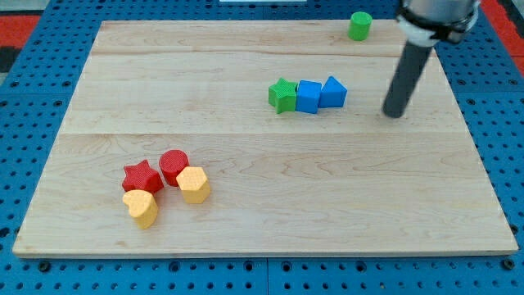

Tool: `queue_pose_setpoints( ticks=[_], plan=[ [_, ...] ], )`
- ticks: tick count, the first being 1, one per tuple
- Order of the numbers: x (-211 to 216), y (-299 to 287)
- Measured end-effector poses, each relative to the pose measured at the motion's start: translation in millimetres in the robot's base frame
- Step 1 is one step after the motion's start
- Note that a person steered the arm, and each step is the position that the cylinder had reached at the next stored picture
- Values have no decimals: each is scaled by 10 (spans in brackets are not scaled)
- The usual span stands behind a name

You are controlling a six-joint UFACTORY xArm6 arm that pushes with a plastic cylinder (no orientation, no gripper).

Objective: Move green star towards green circle

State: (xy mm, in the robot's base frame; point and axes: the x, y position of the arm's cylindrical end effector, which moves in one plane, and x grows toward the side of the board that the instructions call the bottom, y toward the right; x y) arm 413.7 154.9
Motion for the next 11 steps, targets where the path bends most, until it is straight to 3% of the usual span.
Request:
queue_pose_setpoints(
  ticks=[2, 3, 5, 8, 9, 11],
  plan=[
    [-191, -1530],
    [-384, -1591],
    [-690, -1271],
    [-1485, -545],
    [-1587, -506],
    [-1278, -368]
  ],
)
